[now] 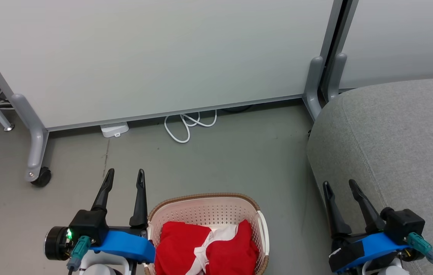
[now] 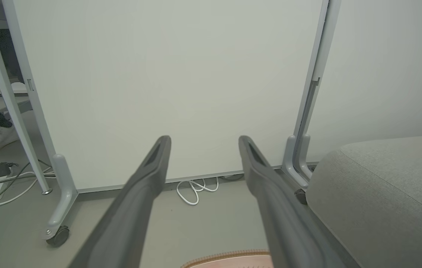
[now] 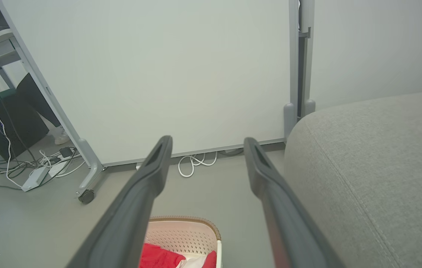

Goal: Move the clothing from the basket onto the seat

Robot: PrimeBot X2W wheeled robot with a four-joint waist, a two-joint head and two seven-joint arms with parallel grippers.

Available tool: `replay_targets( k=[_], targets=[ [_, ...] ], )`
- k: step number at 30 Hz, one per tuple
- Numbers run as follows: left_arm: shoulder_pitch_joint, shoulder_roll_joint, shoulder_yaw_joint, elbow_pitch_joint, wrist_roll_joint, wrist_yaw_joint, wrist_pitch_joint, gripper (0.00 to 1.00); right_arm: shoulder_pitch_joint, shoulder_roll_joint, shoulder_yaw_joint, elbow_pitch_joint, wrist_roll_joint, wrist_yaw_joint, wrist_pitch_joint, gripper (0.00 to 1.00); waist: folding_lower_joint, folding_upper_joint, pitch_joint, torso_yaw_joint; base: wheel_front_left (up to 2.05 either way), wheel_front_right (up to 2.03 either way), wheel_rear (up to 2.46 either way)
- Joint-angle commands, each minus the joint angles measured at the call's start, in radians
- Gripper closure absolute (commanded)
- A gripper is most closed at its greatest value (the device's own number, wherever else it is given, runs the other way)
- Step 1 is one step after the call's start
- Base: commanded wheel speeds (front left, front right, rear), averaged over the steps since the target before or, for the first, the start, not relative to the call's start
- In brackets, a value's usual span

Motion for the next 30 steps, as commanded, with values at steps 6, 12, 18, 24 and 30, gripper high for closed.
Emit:
replay_targets(
  k=[6,12,18,24,30],
  targets=[
    [-0.013,0.004,-0.01,0.007,0.045,0.0,-0.016,0.0,-0.011,-0.007,0.005,0.004,-0.052,0.002,-0.017,0.0,0.0,0.0,0.0,0.003,0.0,0.0,0.0],
    [-0.012,0.003,-0.011,0.016,0.049,0.0,-0.021,0.0,-0.012,-0.007,0.006,0.01,-0.068,0.002,-0.023,0.0,0.0,0.0,-0.002,0.005,0.0,0.0,0.0],
    [-0.011,0.003,-0.008,0.023,0.043,-0.003,-0.021,0.0,-0.013,-0.007,0.004,0.014,-0.064,0.002,-0.023,0.0,0.0,0.0,-0.004,0.004,0.0,0.0,0.0],
    [-0.01,0.003,-0.008,0.028,0.041,-0.005,-0.021,0.0,-0.007,-0.007,0.004,0.014,-0.063,0.002,-0.023,0.0,0.0,0.0,-0.006,0.005,0.0,0.0,0.0],
    [-0.021,0.003,-0.015,0.044,0.043,-0.013,-0.021,0.0,-0.013,-0.007,0.003,0.012,-0.064,0.002,-0.023,0.0,0.0,0.0,-0.001,0.005,0.0,0.0,0.0]
  ],
)
